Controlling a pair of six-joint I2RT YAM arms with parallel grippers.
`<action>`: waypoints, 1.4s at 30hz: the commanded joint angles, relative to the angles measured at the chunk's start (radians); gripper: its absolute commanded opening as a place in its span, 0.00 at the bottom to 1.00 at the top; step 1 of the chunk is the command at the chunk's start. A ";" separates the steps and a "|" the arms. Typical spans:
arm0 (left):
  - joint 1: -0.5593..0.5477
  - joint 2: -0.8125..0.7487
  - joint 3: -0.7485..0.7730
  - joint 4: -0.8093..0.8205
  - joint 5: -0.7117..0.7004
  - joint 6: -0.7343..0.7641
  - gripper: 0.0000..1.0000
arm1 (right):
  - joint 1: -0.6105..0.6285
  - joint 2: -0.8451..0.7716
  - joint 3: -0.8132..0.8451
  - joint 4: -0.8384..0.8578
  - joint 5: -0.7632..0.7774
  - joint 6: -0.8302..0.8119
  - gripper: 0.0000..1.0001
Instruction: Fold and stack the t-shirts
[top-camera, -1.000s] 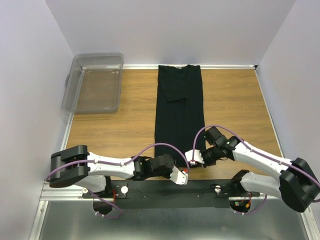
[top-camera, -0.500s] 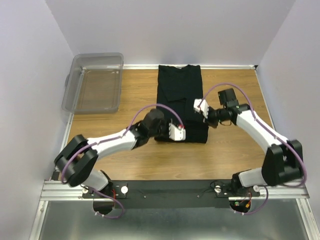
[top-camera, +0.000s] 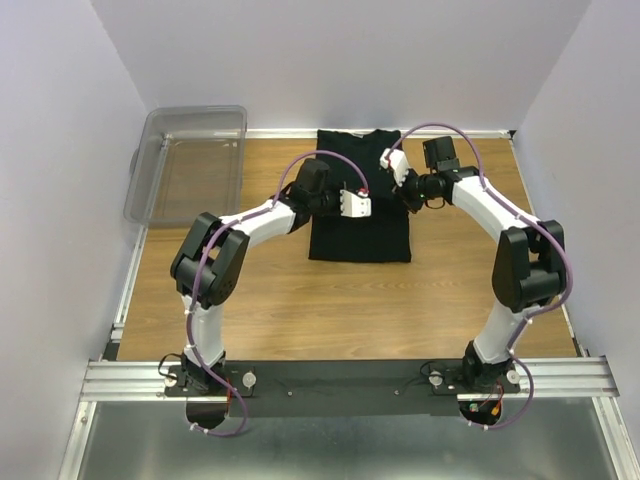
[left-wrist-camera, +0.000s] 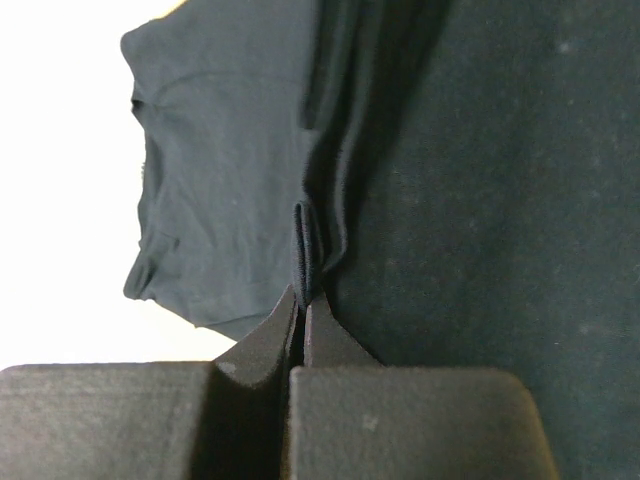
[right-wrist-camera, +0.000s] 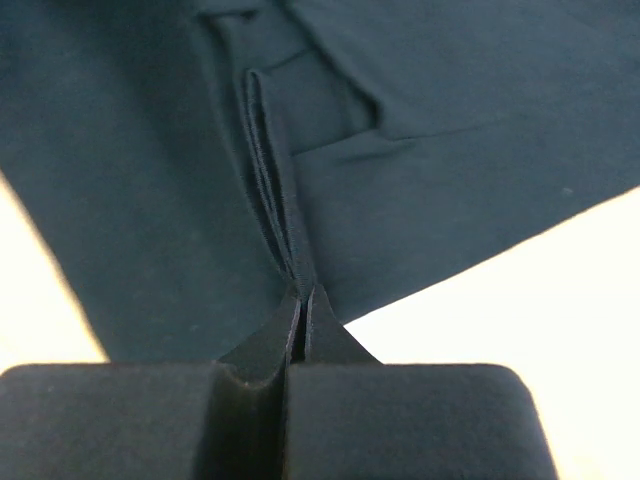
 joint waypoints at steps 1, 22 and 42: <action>0.017 0.047 0.051 -0.023 0.031 0.031 0.00 | -0.015 0.069 0.088 0.030 0.090 0.077 0.01; 0.063 0.221 0.284 -0.069 -0.046 0.059 0.00 | -0.016 0.230 0.260 0.055 0.162 0.174 0.01; 0.066 0.288 0.388 0.020 -0.166 -0.080 0.98 | -0.016 0.305 0.344 0.069 0.291 0.289 0.21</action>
